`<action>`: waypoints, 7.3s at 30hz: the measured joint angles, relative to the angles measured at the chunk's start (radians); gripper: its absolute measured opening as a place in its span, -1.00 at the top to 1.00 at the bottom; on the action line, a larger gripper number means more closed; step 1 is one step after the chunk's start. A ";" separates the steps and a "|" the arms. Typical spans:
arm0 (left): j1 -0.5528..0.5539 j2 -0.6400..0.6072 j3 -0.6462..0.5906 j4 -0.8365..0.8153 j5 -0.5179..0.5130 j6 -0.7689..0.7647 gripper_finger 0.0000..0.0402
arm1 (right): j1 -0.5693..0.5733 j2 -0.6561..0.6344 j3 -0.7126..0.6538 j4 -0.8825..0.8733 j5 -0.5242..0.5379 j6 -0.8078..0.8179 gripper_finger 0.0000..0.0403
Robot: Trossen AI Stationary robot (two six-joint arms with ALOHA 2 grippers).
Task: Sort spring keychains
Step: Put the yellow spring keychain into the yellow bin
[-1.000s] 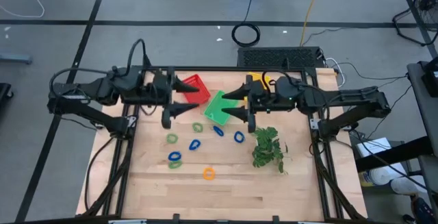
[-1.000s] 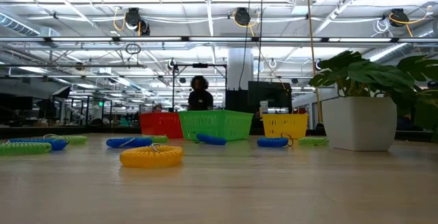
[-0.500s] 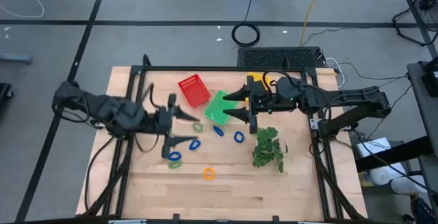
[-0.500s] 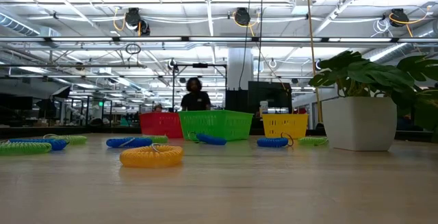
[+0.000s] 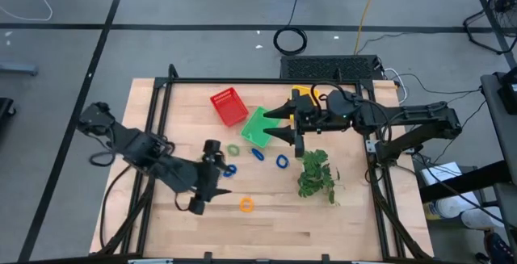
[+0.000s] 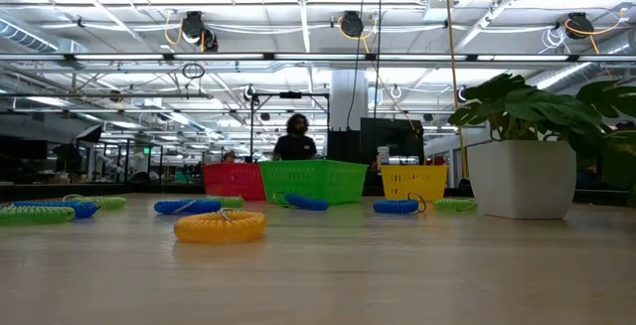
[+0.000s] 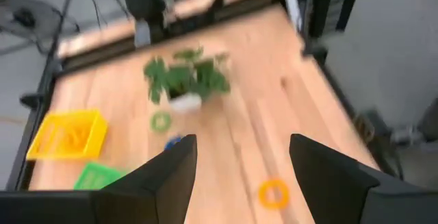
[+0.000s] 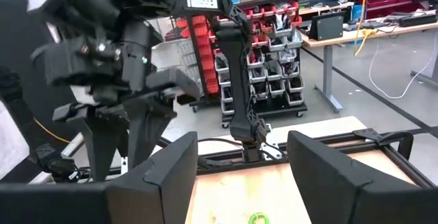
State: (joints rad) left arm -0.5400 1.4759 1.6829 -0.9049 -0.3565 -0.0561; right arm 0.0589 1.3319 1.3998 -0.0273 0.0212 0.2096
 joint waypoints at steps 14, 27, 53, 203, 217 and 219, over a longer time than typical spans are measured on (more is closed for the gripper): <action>0.003 0.213 0.085 -0.224 0.164 -0.018 -0.21 | 0.000 0.000 0.000 0.001 -0.024 0.014 -0.05; 0.006 0.409 0.085 -0.225 0.200 0.144 -0.21 | 0.000 -0.001 0.000 0.063 -0.023 -0.014 -0.05; 0.063 0.725 0.084 -0.088 0.386 0.186 -0.21 | 0.002 -0.086 0.001 0.059 -0.024 -0.041 -0.05; 0.520 -0.019 -0.024 0.587 0.566 0.091 0.90 | -0.011 -0.020 0.001 0.158 -0.023 -0.195 0.96; 0.526 -0.086 -0.023 0.580 0.483 0.069 0.52 | -0.068 -0.188 0.001 -0.104 -0.022 -0.081 1.00; 0.530 -0.106 -0.023 0.569 0.484 0.063 0.38 | -0.067 -0.207 0.001 -0.138 -0.023 -0.069 1.00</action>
State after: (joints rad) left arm -0.0099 1.3703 1.6594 -0.3363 0.1270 0.0073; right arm -0.0082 1.1247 1.4006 -0.1655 -0.0013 0.1409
